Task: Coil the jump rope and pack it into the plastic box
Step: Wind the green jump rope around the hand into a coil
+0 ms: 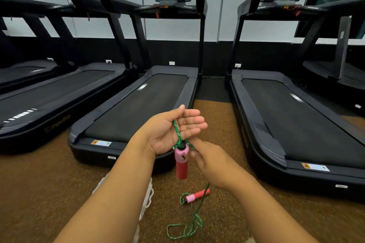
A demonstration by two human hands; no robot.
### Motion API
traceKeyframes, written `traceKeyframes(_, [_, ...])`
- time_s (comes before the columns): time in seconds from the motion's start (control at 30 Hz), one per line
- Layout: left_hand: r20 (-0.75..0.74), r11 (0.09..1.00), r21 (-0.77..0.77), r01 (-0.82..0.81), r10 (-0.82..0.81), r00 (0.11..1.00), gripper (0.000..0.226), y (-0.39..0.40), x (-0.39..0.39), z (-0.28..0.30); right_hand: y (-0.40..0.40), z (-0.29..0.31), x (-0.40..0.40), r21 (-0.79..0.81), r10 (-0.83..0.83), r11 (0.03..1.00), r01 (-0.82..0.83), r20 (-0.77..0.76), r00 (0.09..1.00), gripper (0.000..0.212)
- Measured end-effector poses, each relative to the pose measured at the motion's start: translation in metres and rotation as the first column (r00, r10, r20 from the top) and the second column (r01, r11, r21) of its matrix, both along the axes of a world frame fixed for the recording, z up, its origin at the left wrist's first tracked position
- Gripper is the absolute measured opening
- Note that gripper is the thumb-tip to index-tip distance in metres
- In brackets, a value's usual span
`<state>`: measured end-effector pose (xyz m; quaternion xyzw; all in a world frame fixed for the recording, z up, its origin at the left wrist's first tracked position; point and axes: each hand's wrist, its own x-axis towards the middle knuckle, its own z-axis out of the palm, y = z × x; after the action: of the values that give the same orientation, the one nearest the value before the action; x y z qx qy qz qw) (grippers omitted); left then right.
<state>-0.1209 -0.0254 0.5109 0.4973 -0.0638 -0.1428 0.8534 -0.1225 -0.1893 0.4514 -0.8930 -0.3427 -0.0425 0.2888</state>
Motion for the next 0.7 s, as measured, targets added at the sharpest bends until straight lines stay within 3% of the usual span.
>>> traceKeyframes(0.1, [-0.029,0.999,0.013,-0.040,0.040,0.999,0.043,0.005,0.006,0.000,0.003,0.007,-0.001,-0.089,-0.001,0.996,0.015,0.146,0.989,0.008])
traceKeyframes(0.27, [-0.024,0.989,0.146,-0.037,0.041,0.999,0.052,0.011,0.011,-0.002,0.004,0.028,-0.008,-0.215,0.140,0.973,-0.085,0.254,0.957,0.019])
traceKeyframes(0.37, [-0.065,0.983,0.164,0.078,-0.068,0.996,0.072,0.014,0.010,-0.007,0.004,0.040,-0.011,-0.177,0.208,0.970,-0.167,0.248,0.946,0.008])
traceKeyframes(0.5, [-0.109,0.937,0.136,0.320,-0.307,0.945,0.085,0.013,0.008,-0.022,0.006,0.045,-0.002,-0.157,0.150,0.982,-0.100,0.350,0.924,0.011])
traceKeyframes(0.7, [-0.088,0.876,0.245,0.416,-0.408,0.909,0.111,0.011,0.006,-0.026,0.002,0.050,0.013,-0.010,0.013,1.000,-0.010,0.368,0.930,0.012])
